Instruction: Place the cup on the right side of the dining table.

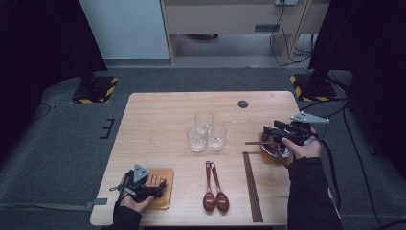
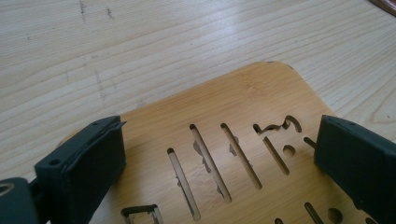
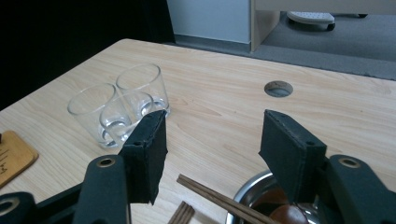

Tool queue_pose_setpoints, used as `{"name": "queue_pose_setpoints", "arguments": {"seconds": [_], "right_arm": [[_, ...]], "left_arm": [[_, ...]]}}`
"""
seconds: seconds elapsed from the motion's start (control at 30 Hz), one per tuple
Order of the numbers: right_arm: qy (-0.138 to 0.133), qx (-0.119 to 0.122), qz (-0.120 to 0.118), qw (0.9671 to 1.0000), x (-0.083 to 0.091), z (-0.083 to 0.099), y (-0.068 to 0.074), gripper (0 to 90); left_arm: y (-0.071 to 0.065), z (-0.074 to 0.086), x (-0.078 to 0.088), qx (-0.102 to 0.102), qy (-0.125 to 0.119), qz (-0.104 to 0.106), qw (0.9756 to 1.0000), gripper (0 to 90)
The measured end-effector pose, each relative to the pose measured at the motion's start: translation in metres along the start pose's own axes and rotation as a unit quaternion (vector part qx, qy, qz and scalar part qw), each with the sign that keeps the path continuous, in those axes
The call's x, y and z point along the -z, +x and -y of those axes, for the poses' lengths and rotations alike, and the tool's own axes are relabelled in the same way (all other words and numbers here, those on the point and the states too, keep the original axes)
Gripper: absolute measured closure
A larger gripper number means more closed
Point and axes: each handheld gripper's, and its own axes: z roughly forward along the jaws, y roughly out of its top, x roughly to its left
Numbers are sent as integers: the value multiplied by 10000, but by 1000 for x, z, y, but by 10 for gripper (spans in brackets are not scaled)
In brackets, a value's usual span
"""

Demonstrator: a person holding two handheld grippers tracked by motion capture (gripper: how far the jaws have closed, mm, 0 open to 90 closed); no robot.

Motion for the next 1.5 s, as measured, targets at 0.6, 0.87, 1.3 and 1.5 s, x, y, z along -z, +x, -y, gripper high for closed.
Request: {"name": "queue_pose_setpoints", "arguments": {"seconds": [0.6,0.87,1.3,1.5], "right_arm": [[55,282,-31,9996,-15,-30,27,413],[171,321,-83,9993,-31,-39,37,412],[333,430,-218,9983,-61,-51,53,419],[339,481,-266,9979,-70,-59,62,419]], "left_arm": [[0,0,0,-1,1,0,10000,11],[0,0,0,0,0,-1,10000,11],[0,0,0,-1,1,0,10000,11],[0,0,0,-1,2,0,10000,12]]}}
